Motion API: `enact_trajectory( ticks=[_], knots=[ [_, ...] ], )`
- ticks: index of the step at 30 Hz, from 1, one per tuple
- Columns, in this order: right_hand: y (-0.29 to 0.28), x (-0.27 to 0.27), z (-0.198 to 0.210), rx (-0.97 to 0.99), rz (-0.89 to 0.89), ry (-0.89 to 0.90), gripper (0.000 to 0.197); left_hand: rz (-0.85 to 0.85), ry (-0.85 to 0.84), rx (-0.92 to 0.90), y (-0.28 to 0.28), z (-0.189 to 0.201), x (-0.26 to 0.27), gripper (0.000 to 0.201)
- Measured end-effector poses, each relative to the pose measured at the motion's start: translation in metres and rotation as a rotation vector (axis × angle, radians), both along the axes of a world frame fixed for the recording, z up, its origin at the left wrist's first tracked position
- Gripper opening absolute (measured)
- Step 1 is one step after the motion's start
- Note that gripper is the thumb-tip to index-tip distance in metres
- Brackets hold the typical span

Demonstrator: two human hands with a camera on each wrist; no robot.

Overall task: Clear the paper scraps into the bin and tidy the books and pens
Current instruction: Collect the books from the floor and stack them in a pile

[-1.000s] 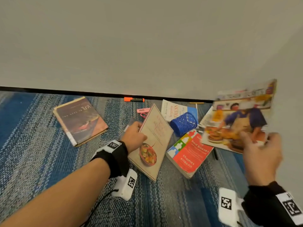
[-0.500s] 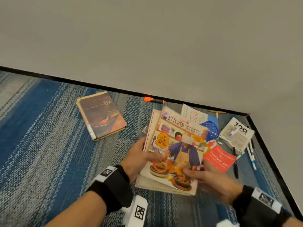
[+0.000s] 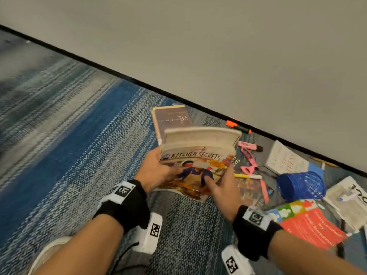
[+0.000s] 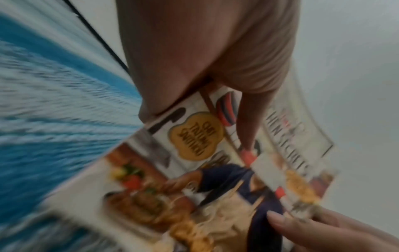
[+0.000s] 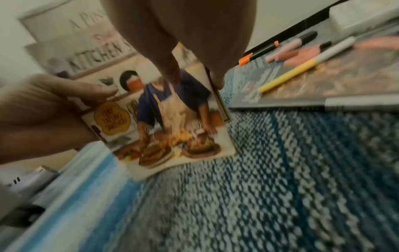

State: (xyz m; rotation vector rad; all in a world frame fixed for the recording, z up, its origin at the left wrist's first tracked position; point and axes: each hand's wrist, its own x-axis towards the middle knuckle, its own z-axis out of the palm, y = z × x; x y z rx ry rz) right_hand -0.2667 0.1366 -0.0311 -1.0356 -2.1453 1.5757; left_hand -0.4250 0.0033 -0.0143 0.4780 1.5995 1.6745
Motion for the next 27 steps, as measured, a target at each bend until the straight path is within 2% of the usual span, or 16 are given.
enact_trajectory(
  ticks=[3, 6, 8, 11, 14, 18, 20, 23, 25, 27],
  knots=[
    [-0.014, 0.004, -0.02, 0.051, 0.054, -0.014, 0.063, 0.011, 0.001, -0.013, -0.016, -0.016, 0.002, 0.043],
    [-0.009, 0.013, -0.022, 0.134, 0.118, -0.046, 0.047, 0.006, 0.018, -0.021, -0.019, -0.021, 0.005, 0.042],
    [-0.003, 0.012, -0.015, 0.157, 0.178, -0.048, 0.036, 0.061, 0.039, -0.042, -0.014, -0.025, 0.005, 0.044],
    [0.011, 0.002, -0.012, 0.268, 0.209, -0.084, 0.032, 0.19, 0.078, -0.047, -0.004, -0.032, 0.001, 0.048],
    [0.019, -0.006, -0.015, 0.307, 0.206, -0.187, 0.035, 0.255, 0.135, -0.181, 0.0, -0.047, -0.005, 0.036],
    [0.017, 0.001, -0.033, 0.259, 0.285, -0.52, 0.043, 0.077, 0.184, -0.469, -0.005, -0.072, -0.007, 0.035],
    [0.013, 0.015, -0.045, 0.191, 0.377, -0.652, 0.047, -0.115, 0.373, -0.705, -0.006, -0.074, -0.008, 0.031],
    [0.009, 0.038, -0.054, 0.025, 0.437, -0.756, 0.054, -0.482, 0.646, -1.008, -0.003, -0.066, -0.009, 0.042],
    [0.011, 0.045, -0.05, 0.055, 0.476, -0.802, 0.053, -0.52, 0.71, -1.13, 0.003, -0.062, -0.017, 0.054],
    [0.014, 0.044, -0.043, 0.135, 0.526, -0.842, 0.055, -0.377, 0.74, -1.15, 0.015, -0.058, -0.03, 0.067]
  ],
)
